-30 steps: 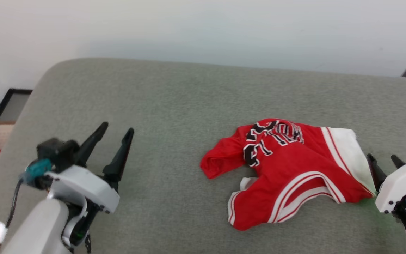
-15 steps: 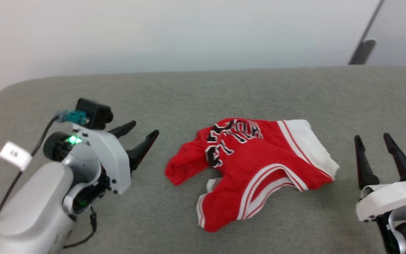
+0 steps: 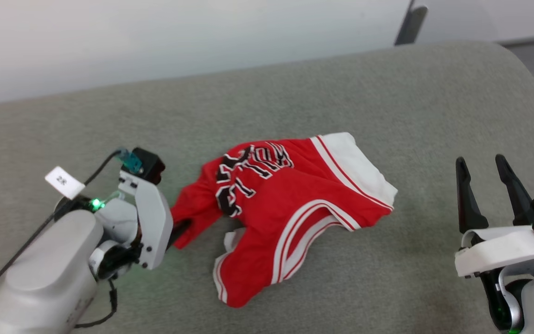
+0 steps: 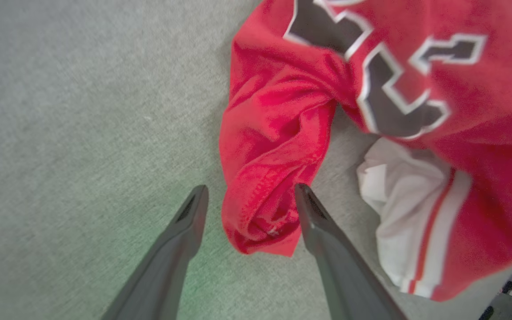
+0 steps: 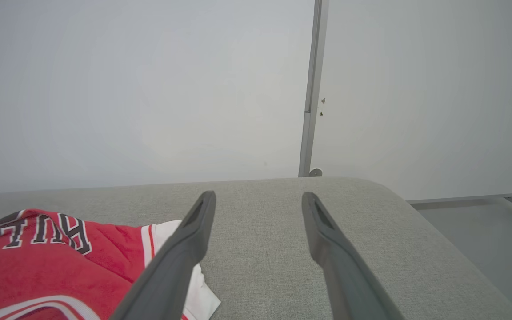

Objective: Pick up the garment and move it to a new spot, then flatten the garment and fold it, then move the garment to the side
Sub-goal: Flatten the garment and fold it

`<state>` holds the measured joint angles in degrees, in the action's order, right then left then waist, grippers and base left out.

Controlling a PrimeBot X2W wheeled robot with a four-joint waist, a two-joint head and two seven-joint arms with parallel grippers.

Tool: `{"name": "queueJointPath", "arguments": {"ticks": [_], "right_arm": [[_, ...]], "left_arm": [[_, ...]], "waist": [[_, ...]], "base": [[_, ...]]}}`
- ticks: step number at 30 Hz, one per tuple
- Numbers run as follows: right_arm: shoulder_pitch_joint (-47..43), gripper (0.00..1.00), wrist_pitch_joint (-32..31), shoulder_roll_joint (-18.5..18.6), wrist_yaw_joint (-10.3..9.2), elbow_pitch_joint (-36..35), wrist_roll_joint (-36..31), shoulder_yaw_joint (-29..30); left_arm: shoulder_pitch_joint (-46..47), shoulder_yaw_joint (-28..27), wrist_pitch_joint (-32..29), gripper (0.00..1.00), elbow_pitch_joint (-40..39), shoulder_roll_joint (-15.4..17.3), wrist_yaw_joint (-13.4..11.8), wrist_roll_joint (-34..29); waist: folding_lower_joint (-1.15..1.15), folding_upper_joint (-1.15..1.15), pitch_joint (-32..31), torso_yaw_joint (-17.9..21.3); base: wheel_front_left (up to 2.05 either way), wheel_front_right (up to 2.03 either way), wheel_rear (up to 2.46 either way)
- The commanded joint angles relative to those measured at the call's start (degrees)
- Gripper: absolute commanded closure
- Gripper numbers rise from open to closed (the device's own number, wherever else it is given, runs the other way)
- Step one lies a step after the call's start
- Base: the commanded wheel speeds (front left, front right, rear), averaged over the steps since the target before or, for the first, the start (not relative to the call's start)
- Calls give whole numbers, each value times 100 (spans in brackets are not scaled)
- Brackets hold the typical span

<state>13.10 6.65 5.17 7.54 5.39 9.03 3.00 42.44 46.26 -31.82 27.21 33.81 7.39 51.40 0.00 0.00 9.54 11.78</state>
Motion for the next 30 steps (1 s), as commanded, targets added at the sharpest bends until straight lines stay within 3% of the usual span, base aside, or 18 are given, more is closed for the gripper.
{"name": "queueJointPath", "arguments": {"ticks": [1, 5, 6, 7, 19, 30], "right_arm": [[83, 0, 61, -38, -10, -34, 43, -19], [176, 0, 148, -93, -9, -35, 61, -17], [191, 0, 165, -99, -10, -28, 59, -17], [190, 0, 181, -107, -10, -18, 57, -17], [182, 0, 280, -120, -9, -52, -34, 160], [69, 0, 199, -136, -9, -84, -68, 110]], "left_arm": [[86, 110, -24, 0, 125, 22, 8, -42], [95, 302, 23, 0, 516, 1, 7, 13], [76, 353, 19, 59, 562, -55, 7, 116], [65, 399, 17, 100, 621, -72, 8, 167], [765, 533, 334, 100, 597, 25, -3, 532], [1660, 1045, 492, 100, 457, 595, -2, -62]], "waist": [[0, 0, 324, 309], [0, 0, 475, 409], [0, 0, 504, 419], [0, 0, 524, 425], [0, 0, 475, 242], [0, 0, 258, 91]], "base": [[0, 0, 0], [0, 0, 0], [0, 0, 0], [0, 0, 0], [0, 0, 0], [0, 0, 0]]}}
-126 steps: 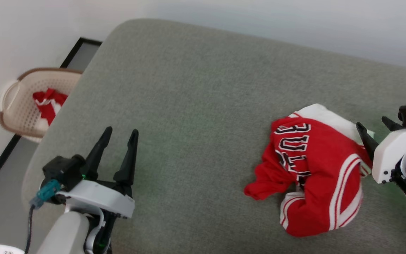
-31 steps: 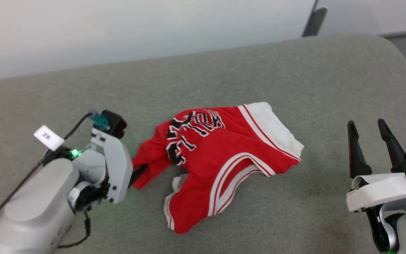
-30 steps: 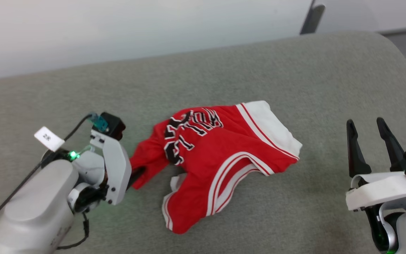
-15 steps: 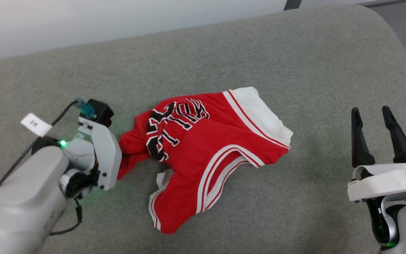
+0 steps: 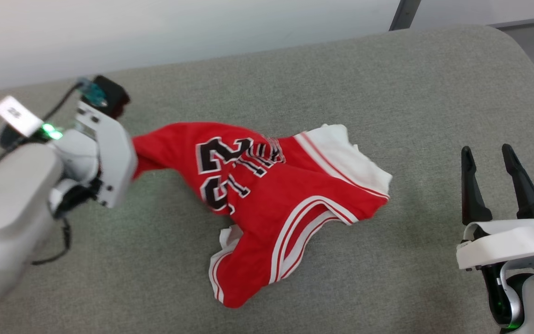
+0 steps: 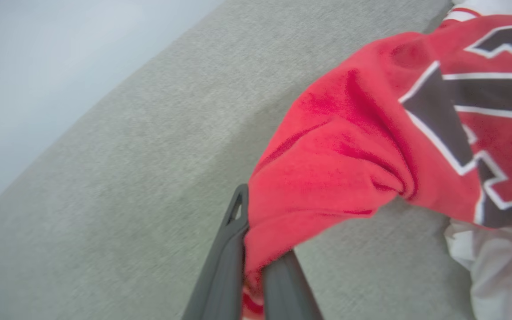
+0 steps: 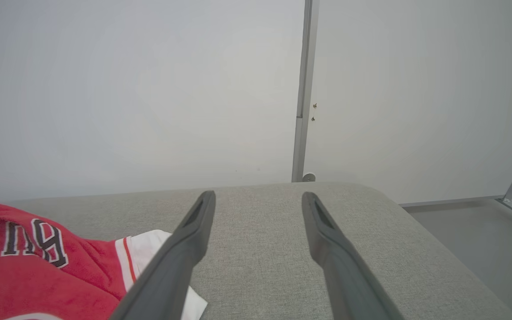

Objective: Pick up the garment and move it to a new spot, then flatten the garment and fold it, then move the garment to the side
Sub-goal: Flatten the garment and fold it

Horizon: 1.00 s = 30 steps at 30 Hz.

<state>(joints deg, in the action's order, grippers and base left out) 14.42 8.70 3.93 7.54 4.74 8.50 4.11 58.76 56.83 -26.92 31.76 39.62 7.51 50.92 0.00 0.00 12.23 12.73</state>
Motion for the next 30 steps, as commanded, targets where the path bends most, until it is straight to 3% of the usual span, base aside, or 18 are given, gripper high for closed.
{"name": "queueJointPath", "arguments": {"ticks": [1, 12, 22, 23, 25, 26, 30], "right_arm": [[-64, 0, -4, -12, -10, -19, -20, -12], [-90, 0, -27, -11, -9, -21, -9, -42], [0, 0, -25, -27, -9, 8, 31, -83], [16, 0, -22, -25, -10, 21, 35, -90], [45, 0, -9, -19, -9, 40, 42, -121], [42, 0, -6, -12, -9, 52, 46, -134], [75, 0, -1, 27, -9, 73, 44, -141]], "left_arm": [[58, 39, 23, 100, 72, 49, -13, -36], [433, 238, 824, 100, 1335, 413, -77, -749], [174, 250, 1067, 100, 2220, 15, -18, -362], [164, 269, 1067, 84, 2254, -28, -13, -325], [150, 261, 1115, 22, 2323, -107, -8, -213], [130, 279, 1105, 0, 2345, -147, -7, -187], [144, 357, 1038, 0, 2250, -228, -6, 36]], "waist": [[0, 0, -17, 3], [0, 0, 44, 206], [0, 0, 136, 221], [0, 0, 142, 211], [0, 0, 147, 191], [0, 0, 144, 176], [0, 0, 104, 82]], "base": [[0, 0, 0], [0, 0, 0], [0, 0, 0], [0, 0, 0], [0, 0, 0], [0, 0, 0], [0, 0, 0]]}}
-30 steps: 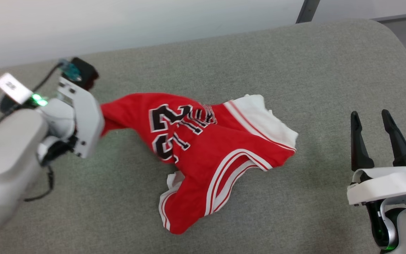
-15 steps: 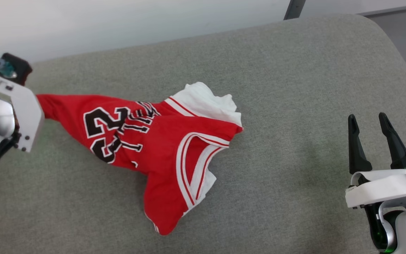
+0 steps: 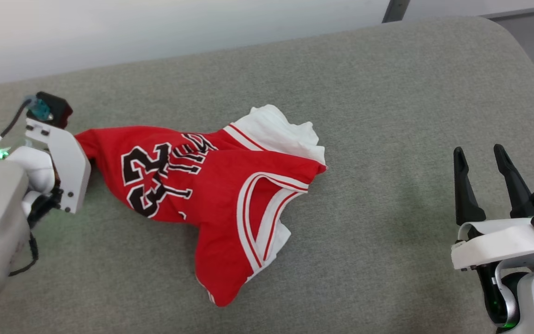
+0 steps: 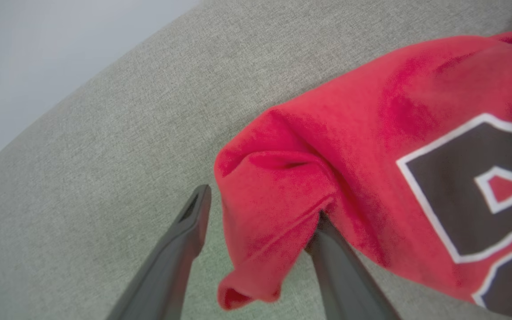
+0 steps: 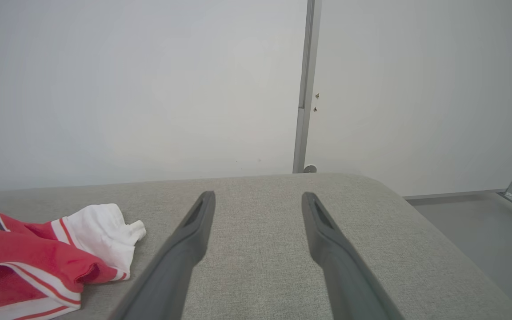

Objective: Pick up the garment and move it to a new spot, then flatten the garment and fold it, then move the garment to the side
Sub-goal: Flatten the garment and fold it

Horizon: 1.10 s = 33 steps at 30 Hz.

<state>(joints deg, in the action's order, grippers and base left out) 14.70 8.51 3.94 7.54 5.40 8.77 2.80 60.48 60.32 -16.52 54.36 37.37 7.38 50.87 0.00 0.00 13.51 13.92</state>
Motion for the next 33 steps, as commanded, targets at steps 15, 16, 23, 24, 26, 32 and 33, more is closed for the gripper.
{"name": "queueJointPath", "arguments": {"ticks": [15, 16, 23, 24, 26, 32, 33], "right_arm": [[-67, 0, 49, 126, -9, -40, -71, 207], [-87, 0, 40, 140, -9, -37, -83, 230], [-146, 0, -6, 169, -10, -7, -134, 317], [-146, 0, -21, 171, -10, -13, -143, 318], [-174, 0, -37, 188, -10, -20, -163, 313], [-194, 0, -93, 174, -9, -65, -150, 259], [-187, 0, -105, 170, -10, -69, -150, 233]], "left_arm": [[59, 75, -591, 0, -1311, 12, 8, 861], [0, 68, -631, 0, -1456, -3, 8, 927], [-498, 40, -1265, 0, -2544, -165, -243, 1608], [-574, 81, -1420, 0, -2739, -168, -284, 1677], [-721, 108, -1657, 0, -3097, -177, -415, 1873], [-1066, 240, -1999, 0, -4076, -125, -756, 2077], [-1107, 262, -2020, 0, -4172, -98, -807, 2073]], "waist": [[0, 0, -413, -548], [0, 0, -449, -586], [0, 0, -696, -801], [0, 0, -725, -820], [0, 0, -781, -856], [0, 0, -808, -849], [0, 0, -801, -828]], "base": [[0, 0, 0], [0, 0, 0], [0, 0, 0], [0, 0, 0], [0, 0, 0], [0, 0, 0], [0, 0, 0]]}}
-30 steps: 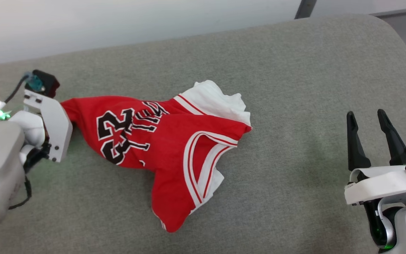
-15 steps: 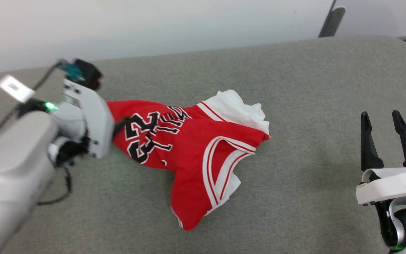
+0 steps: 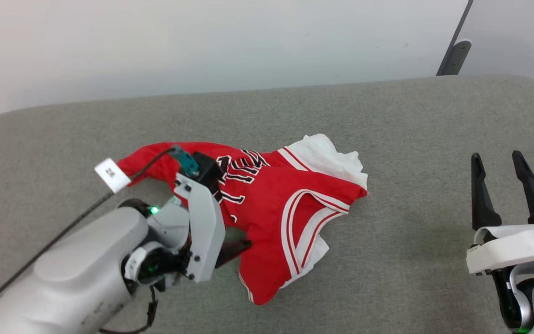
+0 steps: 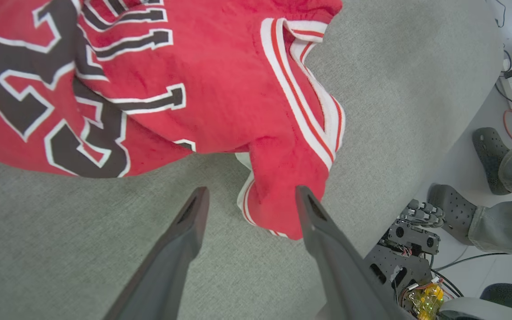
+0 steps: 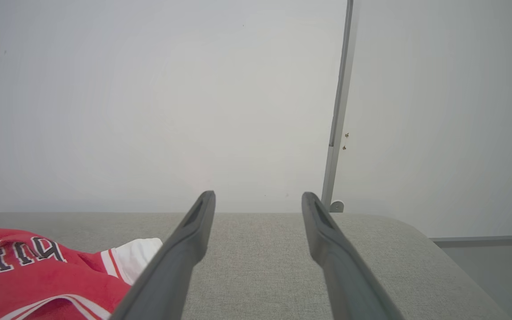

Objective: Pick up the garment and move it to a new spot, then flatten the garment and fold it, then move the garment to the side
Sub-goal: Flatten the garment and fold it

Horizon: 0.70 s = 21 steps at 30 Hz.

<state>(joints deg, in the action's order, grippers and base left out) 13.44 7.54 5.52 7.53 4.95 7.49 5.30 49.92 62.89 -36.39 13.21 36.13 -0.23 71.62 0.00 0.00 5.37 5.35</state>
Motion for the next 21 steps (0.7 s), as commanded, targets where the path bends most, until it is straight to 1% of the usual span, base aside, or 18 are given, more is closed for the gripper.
{"name": "queueJointPath", "arguments": {"ticks": [1, 3, 6, 11, 14, 16, 17, 18, 20, 21], "right_arm": [[-52, 0, -14, 10, -8, -21, -7, -44], [-40, 0, -12, 15, -8, -14, 14, -69], [-4, 0, -2, 15, -8, 24, 48, -109], [59, 0, 10, 4, -9, 52, 72, -153], [94, 0, 30, 8, -9, 77, 91, -150], [133, 0, 51, 15, -8, 89, 98, -155], [142, 0, 64, 14, -9, 95, 102, -154], [136, 0, 78, 11, -8, 103, 102, -157], [148, 0, 91, 7, -8, 126, 97, -150], [158, 0, 101, 4, -8, 129, 93, -142]], "left_arm": [[-110, 45, -58, 0, -123, 54, -93, -23], [-166, 82, -84, 0, -174, 68, -129, -28], [-318, 154, 72, 0, -161, 45, -162, -129], [-468, 264, 300, 0, 205, -30, -77, -281], [-562, 242, 387, 0, 405, -100, -60, -216], [-614, 173, 484, 0, 600, -188, 49, -83], [-621, 122, 527, 72, 701, -218, 102, -23], [-633, 122, 514, 100, 784, -243, 193, 28], [-559, 91, 571, 100, 941, -259, 318, 32], [-548, 62, 547, 100, 1015, -275, 337, 98]], "waist": [[0, 0, 22, 55], [0, 0, 34, 84], [0, 0, 94, 216], [0, 0, 173, 401], [0, 0, 218, 451], [0, 0, 262, 493], [0, 0, 279, 510], [0, 0, 289, 524], [0, 0, 310, 549], [0, 0, 315, 557]], "base": [[0, 0, 0], [0, 0, 0], [0, 0, 0], [0, 0, 0], [0, 0, 0], [0, 0, 0], [0, 0, 0], [0, 0, 0], [0, 0, 0], [0, 0, 0]]}}
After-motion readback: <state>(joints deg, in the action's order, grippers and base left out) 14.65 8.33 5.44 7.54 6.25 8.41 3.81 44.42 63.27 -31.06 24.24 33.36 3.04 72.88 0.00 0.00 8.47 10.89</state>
